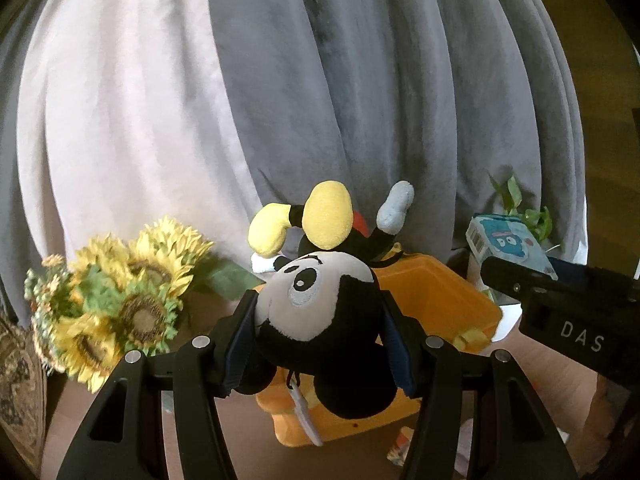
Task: Organize soft objects
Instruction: 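Lift Mickey and the tissue pack with both tools and carry them over the orange crate, then open both tools to drop Mickey and the tissue pack into the crate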
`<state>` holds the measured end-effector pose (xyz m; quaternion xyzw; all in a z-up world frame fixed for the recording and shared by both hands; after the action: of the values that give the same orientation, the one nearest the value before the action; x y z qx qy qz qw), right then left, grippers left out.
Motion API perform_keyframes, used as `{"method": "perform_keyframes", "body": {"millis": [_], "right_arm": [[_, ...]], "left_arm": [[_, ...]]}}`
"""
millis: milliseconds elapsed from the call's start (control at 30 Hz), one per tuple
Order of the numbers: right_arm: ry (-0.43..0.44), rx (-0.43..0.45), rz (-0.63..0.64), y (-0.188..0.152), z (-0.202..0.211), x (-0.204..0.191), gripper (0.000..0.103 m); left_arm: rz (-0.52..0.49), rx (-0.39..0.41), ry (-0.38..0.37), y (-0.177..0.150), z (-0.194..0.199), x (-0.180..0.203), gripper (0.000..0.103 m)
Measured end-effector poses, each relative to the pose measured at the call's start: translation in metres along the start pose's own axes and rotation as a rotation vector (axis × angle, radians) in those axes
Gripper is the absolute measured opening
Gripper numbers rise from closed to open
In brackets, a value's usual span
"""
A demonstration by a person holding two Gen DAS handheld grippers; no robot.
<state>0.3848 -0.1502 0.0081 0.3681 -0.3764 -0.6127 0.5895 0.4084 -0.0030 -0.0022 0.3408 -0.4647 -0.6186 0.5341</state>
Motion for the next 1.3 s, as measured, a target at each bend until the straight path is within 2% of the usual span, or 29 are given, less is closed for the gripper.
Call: {"method": "perform_keyframes", "body": {"millis": [167, 433, 567, 767, 900, 1033, 1067, 1133, 1300], "right_arm": [[-0.017, -0.013, 0.013, 0.006, -0.023, 0.0, 0.059], [-0.035, -0.077, 0.011, 0.01, -0.071, -0.001, 0.059], [-0.047, -0.099, 0.026, 0.009, -0.092, -0.002, 0.059], [-0.063, -0.149, 0.047, 0.004, -0.121, 0.001, 0.056], [-0.071, -0.186, 0.045, -0.001, -0.137, 0.005, 0.055], [-0.054, -0.212, 0.033, -0.004, -0.145, 0.008, 0.058], [-0.06, -0.211, 0.033, -0.004, -0.145, 0.009, 0.064], [-0.078, -0.203, 0.03, -0.002, -0.143, 0.011, 0.071], [-0.09, -0.187, 0.03, 0.003, -0.137, 0.015, 0.072]], "left_arm": [[-0.046, -0.021, -0.015, 0.002, -0.026, 0.0, 0.057], [-0.086, -0.103, -0.081, 0.002, -0.08, -0.004, 0.057], [-0.125, -0.16, -0.115, -0.001, -0.105, -0.003, 0.057], [-0.188, -0.228, -0.129, -0.009, -0.136, 0.002, 0.058], [-0.212, -0.301, -0.149, -0.014, -0.154, 0.004, 0.058], [-0.194, -0.325, -0.155, -0.016, -0.16, 0.003, 0.064], [-0.188, -0.325, -0.153, -0.015, -0.16, 0.003, 0.071], [-0.174, -0.308, -0.143, -0.013, -0.158, 0.001, 0.078], [-0.131, -0.293, -0.121, -0.006, -0.15, 0.002, 0.078]]}}
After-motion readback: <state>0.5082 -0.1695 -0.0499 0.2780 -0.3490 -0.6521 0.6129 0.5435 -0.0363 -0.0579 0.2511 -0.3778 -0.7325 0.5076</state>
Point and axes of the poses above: each gripper's, at about its wrist camera, not at the fingertips, and z roughly against the way its jaws point, x to its right, y to its top, the point moved 1 cm from there along -z, roughly the way its jaws point, and after that the axes turned 11 degrees about z, right-handed, at the moved point
